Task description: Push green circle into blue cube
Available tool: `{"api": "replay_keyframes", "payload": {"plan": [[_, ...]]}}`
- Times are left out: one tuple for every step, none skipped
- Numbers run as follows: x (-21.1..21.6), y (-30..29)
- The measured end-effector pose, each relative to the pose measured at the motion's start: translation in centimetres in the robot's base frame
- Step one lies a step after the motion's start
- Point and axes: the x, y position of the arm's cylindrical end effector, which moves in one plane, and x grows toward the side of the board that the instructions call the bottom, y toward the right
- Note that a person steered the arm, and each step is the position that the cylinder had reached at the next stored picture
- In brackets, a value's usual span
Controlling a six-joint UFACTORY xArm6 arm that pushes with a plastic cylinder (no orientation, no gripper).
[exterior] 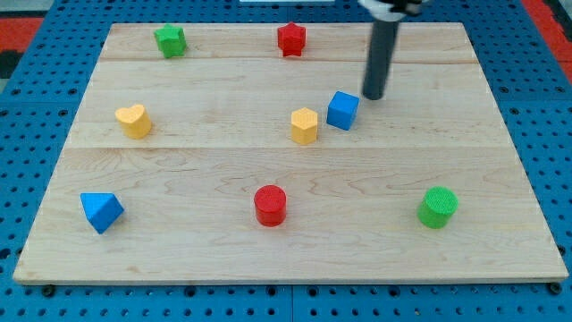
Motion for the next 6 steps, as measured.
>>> {"api": "replay_keyframes", "payload": {"plan": [[2.0,5.6],[6.5,8.5],[11.5,10.3],[16.8,10.4],[18.4,13.1],[20.0,12.8]]}}
